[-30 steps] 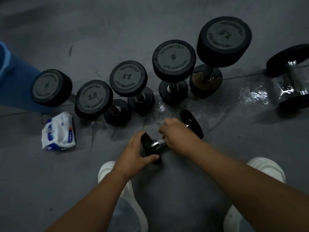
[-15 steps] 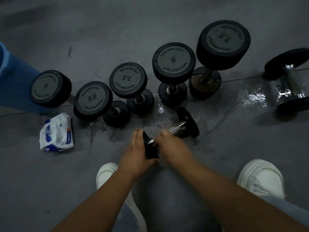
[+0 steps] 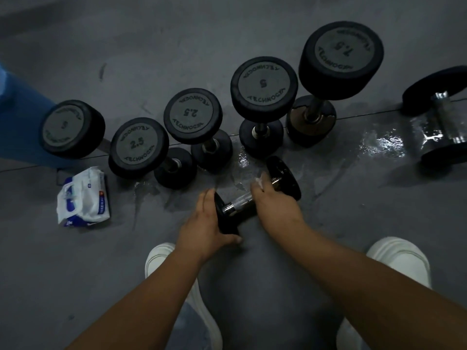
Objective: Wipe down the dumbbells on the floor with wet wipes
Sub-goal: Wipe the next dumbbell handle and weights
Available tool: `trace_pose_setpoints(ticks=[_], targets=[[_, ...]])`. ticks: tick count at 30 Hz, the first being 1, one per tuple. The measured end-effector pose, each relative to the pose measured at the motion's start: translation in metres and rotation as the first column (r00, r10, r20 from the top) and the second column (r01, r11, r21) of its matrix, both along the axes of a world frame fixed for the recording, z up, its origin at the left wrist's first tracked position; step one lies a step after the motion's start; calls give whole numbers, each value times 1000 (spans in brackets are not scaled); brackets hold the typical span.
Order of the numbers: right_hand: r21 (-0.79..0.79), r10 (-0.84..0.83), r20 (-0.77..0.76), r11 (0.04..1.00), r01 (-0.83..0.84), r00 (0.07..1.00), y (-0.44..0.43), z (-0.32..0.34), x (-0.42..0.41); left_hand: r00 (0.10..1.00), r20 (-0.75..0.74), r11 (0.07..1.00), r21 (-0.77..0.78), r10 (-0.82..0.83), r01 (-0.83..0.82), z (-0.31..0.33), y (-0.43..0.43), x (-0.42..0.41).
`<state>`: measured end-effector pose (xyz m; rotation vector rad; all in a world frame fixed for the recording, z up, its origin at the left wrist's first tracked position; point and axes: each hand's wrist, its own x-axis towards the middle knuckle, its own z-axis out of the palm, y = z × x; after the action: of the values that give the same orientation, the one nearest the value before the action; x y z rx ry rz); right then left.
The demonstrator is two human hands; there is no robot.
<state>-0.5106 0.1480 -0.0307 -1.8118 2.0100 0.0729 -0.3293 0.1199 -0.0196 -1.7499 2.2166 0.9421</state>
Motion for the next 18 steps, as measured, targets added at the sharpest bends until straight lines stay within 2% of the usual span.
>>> trace_pose_setpoints(ticks=[4, 9, 11, 13, 15, 17, 18], targets=[[83, -47, 12, 995, 46, 999, -17, 6, -11, 984, 132, 988, -83, -116, 127, 14, -8, -4], [274, 62, 14, 960, -64, 998, -17, 10, -15, 953, 179, 965, 146, -242, 218, 20, -4, -5], [273, 42, 104, 959, -69, 994, -20, 11, -18, 976, 119, 974, 160, -182, 162, 22, -3, -2], [229, -61, 210, 973, 12, 976, -23, 11, -20, 998, 31, 992, 109, -61, 57, 25, -4, 6], [136, -145, 184, 983, 121, 972, -17, 13, -15, 999, -6, 999, -7, -45, 45, 26, 0, 10], [116, -55, 99, 992, 44, 994, -3, 10, 2, 998, 6, 998, -14, -68, 68, 25, 6, 6], [121, 22, 139, 992, -39, 990, 5, 6, 10, 997, 28, 998, 12, -67, 67, 23, 10, 3]])
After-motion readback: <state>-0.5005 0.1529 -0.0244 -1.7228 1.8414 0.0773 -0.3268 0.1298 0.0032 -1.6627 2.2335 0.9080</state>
